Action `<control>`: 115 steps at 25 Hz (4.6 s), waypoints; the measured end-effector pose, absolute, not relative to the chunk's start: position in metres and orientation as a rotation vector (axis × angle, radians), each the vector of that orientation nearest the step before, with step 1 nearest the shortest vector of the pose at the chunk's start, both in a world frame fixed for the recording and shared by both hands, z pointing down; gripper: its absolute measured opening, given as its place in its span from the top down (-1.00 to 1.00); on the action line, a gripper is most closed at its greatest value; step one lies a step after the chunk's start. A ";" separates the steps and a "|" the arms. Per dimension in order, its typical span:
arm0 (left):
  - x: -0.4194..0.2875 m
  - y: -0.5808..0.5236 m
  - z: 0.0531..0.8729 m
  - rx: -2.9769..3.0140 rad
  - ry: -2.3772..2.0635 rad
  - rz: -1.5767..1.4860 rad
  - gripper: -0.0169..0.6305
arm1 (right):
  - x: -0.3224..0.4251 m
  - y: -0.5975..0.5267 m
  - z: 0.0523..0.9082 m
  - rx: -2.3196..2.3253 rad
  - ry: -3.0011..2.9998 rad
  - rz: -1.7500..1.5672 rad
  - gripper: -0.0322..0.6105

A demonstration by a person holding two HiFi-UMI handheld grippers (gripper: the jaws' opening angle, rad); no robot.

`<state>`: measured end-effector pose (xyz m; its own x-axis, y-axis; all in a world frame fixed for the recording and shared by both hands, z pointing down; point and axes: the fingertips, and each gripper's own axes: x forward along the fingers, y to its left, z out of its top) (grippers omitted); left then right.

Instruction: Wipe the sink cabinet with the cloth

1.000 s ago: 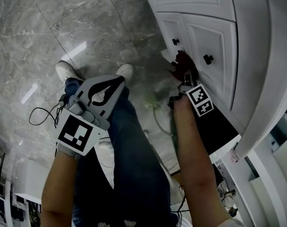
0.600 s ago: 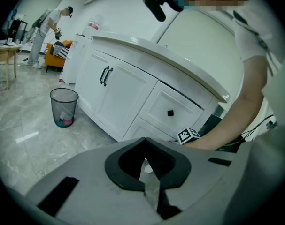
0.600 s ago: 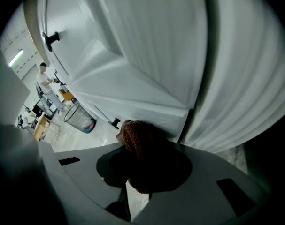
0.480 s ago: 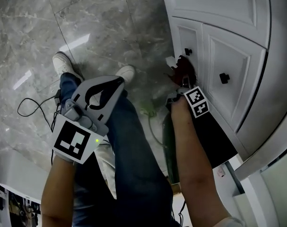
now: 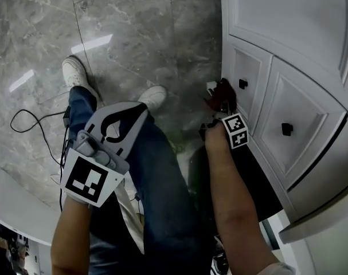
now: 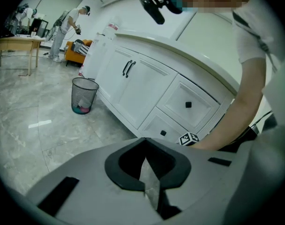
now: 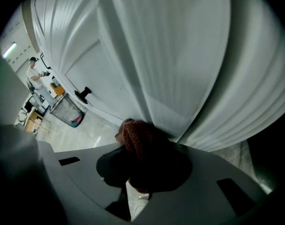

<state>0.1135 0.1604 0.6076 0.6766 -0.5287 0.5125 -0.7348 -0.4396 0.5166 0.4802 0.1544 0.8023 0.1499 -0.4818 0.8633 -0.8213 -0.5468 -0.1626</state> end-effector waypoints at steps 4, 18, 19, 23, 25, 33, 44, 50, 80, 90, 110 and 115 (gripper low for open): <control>0.109 0.149 0.607 2.129 -0.995 0.334 0.91 | 0.479 0.150 0.812 2.121 -1.212 1.382 0.66; 0.093 0.128 0.594 2.147 -1.047 0.328 0.91 | 0.401 0.022 0.798 2.149 -1.478 1.421 0.66; 0.091 0.128 0.594 2.139 -1.053 0.327 0.91 | 0.397 0.014 0.796 2.169 -1.477 1.431 0.66; 0.086 0.129 0.590 2.123 -1.065 0.320 0.91 | 0.394 0.009 0.789 2.195 -1.466 1.426 0.66; 0.086 0.130 0.588 2.135 -1.057 0.324 0.91 | 0.394 0.011 0.788 2.176 -1.507 1.402 0.66; 0.091 0.146 0.596 2.133 -1.010 0.350 0.91 | 0.401 0.022 0.785 2.165 -1.595 1.343 0.66; 0.114 0.157 0.591 2.182 -0.887 0.401 0.91 | 0.441 0.086 0.781 2.260 -1.453 1.370 0.66; 0.130 0.158 0.580 2.226 -0.815 0.412 0.91 | 0.462 0.116 0.766 2.292 -1.394 1.370 0.66; 0.080 0.142 0.537 2.278 -0.755 0.336 0.91 | 0.416 0.064 0.671 2.049 -1.539 0.972 0.66; 0.042 0.136 0.546 2.212 -0.848 0.314 0.91 | 0.365 -0.007 0.667 1.939 -1.721 0.953 0.66; 0.045 0.129 0.573 2.131 -0.937 0.358 0.91 | 0.377 -0.007 0.750 2.190 -1.525 1.205 0.66; 0.070 0.126 0.569 2.180 -0.881 0.375 0.91 | 0.403 0.030 0.759 2.499 -1.284 1.411 0.66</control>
<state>0.0701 0.1262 0.5689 0.7213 -0.4753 0.5038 -0.6926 -0.4885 0.5307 0.4027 0.0297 0.7589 0.2636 -0.6503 0.7125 -0.6480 -0.6665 -0.3685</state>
